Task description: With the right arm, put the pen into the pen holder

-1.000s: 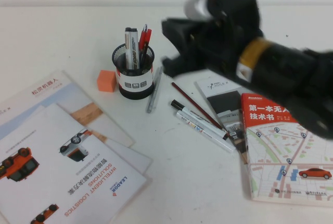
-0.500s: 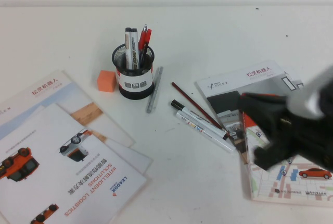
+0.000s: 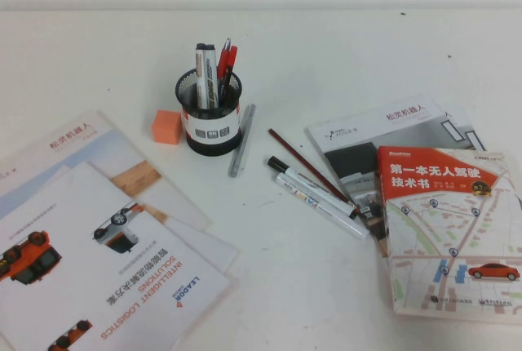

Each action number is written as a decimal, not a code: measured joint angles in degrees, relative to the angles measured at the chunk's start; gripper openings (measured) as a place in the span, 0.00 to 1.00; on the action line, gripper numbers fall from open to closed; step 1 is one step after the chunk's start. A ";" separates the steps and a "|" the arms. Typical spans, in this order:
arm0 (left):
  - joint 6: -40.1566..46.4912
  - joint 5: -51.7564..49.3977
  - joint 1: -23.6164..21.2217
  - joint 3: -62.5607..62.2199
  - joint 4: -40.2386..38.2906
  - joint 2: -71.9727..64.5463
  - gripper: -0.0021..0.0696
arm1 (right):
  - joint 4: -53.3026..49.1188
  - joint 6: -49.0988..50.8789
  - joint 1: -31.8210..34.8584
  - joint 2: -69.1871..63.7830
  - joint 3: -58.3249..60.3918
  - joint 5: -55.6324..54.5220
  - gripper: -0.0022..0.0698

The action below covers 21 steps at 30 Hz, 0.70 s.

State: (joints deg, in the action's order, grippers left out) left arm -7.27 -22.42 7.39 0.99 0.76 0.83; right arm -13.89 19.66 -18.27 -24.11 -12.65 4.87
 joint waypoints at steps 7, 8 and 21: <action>0.00 0.00 0.00 0.00 0.00 0.00 0.03 | 0.00 0.00 10.71 15.38 8.02 0.40 0.00; 0.00 0.00 0.00 0.00 0.00 0.00 0.03 | 0.00 0.00 11.18 16.41 8.41 0.58 0.00; 0.00 0.00 0.00 0.00 0.00 0.00 0.03 | 17.47 -15.51 11.46 22.51 13.75 7.76 0.00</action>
State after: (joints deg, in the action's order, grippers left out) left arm -7.27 -22.42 7.39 0.99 0.76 0.83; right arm 3.58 4.15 -6.82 -1.59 1.09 12.63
